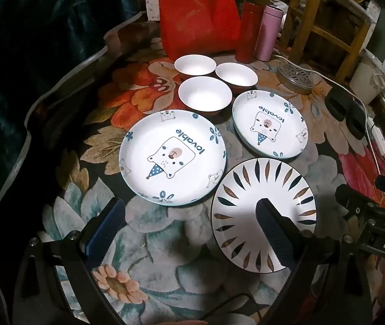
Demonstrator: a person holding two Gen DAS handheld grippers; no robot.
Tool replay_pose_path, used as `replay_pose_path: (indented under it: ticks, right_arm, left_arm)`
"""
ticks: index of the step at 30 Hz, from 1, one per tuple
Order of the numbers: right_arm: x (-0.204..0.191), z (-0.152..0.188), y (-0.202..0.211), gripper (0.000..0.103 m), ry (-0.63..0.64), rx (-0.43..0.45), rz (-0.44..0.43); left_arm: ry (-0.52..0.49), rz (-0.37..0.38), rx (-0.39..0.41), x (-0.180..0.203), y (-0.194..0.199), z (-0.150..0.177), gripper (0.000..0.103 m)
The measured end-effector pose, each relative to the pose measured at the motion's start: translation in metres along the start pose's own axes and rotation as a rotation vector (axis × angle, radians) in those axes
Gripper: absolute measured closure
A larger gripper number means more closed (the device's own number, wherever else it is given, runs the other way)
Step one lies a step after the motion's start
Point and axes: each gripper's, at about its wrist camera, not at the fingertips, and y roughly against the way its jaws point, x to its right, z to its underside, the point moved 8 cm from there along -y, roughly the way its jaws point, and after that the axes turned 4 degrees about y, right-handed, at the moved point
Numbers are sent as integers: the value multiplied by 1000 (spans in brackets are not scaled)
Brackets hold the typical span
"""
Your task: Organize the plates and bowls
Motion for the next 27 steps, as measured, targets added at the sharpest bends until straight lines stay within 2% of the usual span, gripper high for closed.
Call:
replay_pose_path:
  ticks: [27]
  right_arm:
    - [0,2,-1,0,0,-6,-3]
  left_arm:
    - [-1,-6,-3,0,0,0,5]
